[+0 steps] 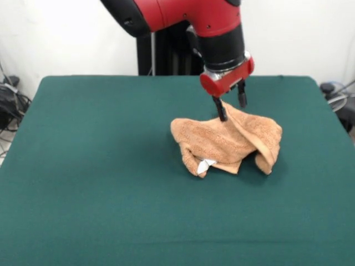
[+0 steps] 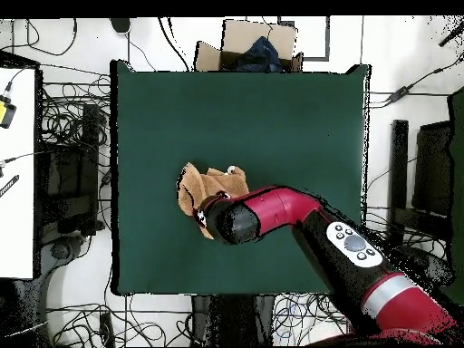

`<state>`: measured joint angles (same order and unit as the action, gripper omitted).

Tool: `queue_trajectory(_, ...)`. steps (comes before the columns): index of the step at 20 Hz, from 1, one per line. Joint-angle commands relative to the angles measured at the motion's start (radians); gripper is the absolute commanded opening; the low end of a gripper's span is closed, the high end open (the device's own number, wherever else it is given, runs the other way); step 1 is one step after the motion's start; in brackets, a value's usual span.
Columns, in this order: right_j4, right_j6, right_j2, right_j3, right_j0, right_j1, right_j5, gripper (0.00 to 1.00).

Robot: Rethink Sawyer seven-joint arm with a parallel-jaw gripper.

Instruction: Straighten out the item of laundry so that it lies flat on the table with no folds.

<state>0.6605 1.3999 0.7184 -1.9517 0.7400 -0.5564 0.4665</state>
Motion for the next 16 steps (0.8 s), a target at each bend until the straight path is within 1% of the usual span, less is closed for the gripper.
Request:
queue_trajectory(1, 0.039, -0.015, 0.019, -0.064, -0.043, 0.007, 0.015, 1.0)
queue_trajectory(7, 0.073, 0.01, -0.021, -0.026, -0.087, 0.046, -0.021, 1.0)
queue_trajectory(10, 0.091, 0.031, -0.05, 0.025, -0.131, 0.066, -0.034, 1.0)
queue_trajectory(12, 0.097, 0.038, -0.063, 0.041, -0.149, 0.071, -0.041, 1.0)
queue_trajectory(16, 0.111, 0.032, -0.083, 0.053, -0.155, 0.077, -0.055, 1.0)
